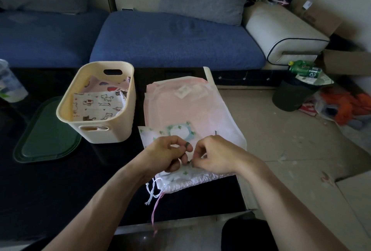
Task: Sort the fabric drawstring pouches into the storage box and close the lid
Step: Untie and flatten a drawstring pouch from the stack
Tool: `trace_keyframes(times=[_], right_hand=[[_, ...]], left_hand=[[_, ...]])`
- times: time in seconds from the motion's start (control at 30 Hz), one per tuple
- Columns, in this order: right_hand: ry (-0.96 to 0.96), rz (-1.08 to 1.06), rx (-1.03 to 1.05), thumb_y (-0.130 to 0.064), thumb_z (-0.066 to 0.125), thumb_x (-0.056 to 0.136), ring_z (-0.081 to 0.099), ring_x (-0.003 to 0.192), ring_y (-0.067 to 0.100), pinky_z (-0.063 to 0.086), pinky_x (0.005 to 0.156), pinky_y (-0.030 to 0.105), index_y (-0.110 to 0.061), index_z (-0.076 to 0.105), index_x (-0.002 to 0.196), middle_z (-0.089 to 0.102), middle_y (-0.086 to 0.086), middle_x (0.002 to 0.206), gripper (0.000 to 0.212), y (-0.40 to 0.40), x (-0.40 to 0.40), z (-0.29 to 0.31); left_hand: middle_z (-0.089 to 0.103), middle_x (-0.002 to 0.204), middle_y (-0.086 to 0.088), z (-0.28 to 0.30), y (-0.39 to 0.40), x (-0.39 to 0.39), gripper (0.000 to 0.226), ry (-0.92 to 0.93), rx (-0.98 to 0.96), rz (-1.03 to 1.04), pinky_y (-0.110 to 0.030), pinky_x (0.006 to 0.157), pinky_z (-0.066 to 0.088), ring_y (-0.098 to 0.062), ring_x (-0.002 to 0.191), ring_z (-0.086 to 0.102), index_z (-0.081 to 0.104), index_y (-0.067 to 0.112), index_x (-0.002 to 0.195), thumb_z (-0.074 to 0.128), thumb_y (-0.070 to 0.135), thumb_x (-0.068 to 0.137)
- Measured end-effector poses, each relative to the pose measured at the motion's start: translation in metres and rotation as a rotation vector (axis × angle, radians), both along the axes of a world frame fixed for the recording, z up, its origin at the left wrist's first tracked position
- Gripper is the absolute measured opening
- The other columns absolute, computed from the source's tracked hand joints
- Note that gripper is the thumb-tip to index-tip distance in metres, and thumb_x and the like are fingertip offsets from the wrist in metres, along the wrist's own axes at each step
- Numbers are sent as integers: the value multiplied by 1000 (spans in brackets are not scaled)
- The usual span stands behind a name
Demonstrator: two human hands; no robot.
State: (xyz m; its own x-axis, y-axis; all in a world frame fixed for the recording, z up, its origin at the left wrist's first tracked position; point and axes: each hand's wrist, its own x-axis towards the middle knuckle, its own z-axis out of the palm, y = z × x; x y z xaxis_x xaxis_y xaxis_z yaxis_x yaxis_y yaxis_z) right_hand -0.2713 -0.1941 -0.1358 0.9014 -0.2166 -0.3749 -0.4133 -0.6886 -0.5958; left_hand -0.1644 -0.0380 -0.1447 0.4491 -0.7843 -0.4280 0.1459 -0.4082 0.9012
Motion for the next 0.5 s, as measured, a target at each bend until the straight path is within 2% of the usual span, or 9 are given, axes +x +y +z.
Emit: trace_keyframes(times=[0.07,0.1,0.13,0.2,0.27,0.33,0.4,0.43,0.5], right_hand=[[49,12,104,-27,68,83,60,72,10,49,71,31,-14,73,82,67,-8,74,14,-2,0,3],[64,19,176,-28,69,81,55,70,12,42,70,33,-13,73,79,64,-1,71,16,-4,0,5],[55,31,241,-32,70,76,53,73,15,39,72,36,-14,72,75,64,11,75,18,-4,-1,8],[28,29,354,-39,70,68,56,83,31,39,78,45,-17,72,66,63,34,100,23,-9,-1,9],[-5,2,492,-38,70,68,54,84,35,40,82,47,-18,68,56,58,42,100,23,-14,-2,10],[-64,-61,617,-38,71,72,53,81,28,46,87,45,-19,60,52,54,32,83,30,-19,-3,10],[-148,-121,686,-37,73,85,61,89,31,47,101,51,-18,61,59,60,22,85,34,-22,-3,6],[-187,-144,678,-33,70,92,66,92,31,51,99,47,-17,65,65,67,18,87,32,-21,-3,6],[-260,-160,588,-30,64,97,73,86,22,55,84,28,-10,70,80,75,10,84,27,-16,-3,5]], left_hand=[[65,71,-6,1,1,1,14,-11,2,-18,-22,46,32,-13,44,41,69,5,99,57,12,98],[66,71,-8,2,1,1,13,-4,-4,-24,-21,46,31,-13,44,40,71,6,97,61,14,96],[66,72,-9,3,2,1,14,7,-11,-26,-20,45,31,-13,43,38,72,6,96,64,16,95],[65,71,-10,6,2,0,15,17,-27,-13,-19,43,31,-13,44,35,75,5,93,65,16,93],[65,69,-10,7,2,-1,15,-3,-41,18,-19,43,29,-13,44,33,78,6,89,66,15,93],[64,66,-10,9,3,0,16,-22,-56,42,-22,45,27,-13,43,32,79,9,86,66,15,93],[64,63,-11,11,4,1,17,-35,-82,30,-23,45,29,-14,41,34,78,9,85,66,18,93],[63,62,-11,12,4,1,17,-39,-90,15,-22,43,32,-14,40,36,77,7,87,65,19,93],[61,58,-9,12,5,0,19,-52,-94,-31,-21,43,35,-15,40,39,76,6,93,64,20,94]])
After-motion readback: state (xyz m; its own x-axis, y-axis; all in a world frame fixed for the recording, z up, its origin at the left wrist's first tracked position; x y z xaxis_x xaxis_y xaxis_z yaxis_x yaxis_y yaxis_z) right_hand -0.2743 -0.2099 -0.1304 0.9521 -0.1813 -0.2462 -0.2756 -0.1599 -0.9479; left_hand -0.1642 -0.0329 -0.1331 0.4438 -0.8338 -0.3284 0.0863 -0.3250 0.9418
